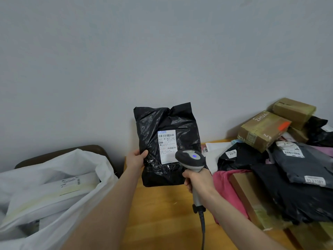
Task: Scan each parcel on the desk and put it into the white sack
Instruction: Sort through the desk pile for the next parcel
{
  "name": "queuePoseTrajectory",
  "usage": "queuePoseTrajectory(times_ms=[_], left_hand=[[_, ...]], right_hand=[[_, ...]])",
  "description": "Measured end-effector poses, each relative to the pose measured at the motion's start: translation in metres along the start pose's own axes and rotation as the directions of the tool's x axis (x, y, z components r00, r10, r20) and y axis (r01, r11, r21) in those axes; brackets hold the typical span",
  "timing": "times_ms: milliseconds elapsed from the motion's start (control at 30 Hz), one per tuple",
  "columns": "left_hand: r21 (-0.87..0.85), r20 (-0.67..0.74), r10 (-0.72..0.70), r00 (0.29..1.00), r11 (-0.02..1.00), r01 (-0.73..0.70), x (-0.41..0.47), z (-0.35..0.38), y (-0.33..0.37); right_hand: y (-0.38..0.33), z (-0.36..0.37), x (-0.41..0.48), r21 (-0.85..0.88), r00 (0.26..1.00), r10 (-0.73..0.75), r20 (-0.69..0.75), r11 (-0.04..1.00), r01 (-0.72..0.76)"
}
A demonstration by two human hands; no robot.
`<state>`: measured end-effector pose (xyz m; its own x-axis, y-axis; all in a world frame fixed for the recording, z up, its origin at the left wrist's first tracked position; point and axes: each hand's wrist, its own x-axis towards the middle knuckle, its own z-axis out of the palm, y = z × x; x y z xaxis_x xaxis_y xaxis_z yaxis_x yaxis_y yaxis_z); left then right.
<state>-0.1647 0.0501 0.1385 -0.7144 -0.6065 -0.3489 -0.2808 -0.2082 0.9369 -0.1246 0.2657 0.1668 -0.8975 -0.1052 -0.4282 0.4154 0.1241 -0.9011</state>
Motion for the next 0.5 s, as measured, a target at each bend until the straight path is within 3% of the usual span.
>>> queuePoseTrajectory(times_ms=[300,467,500], left_hand=[[-0.025,-0.050,-0.005,0.999,1.000,0.003,0.003,-0.011,0.005],[-0.044,-0.096,0.105,0.990,0.993,-0.109,-0.009,-0.034,0.035],[-0.031,-0.158,0.140,0.978,0.989,-0.146,-0.014,-0.055,0.044]], right_hand=[[-0.010,0.006,0.002,0.037,0.998,-0.053,0.041,0.998,0.052],[-0.030,0.016,0.016,0.064,0.988,-0.143,0.058,0.988,0.139],[-0.034,0.029,0.016,0.070,0.983,-0.147,0.110,0.988,0.140]])
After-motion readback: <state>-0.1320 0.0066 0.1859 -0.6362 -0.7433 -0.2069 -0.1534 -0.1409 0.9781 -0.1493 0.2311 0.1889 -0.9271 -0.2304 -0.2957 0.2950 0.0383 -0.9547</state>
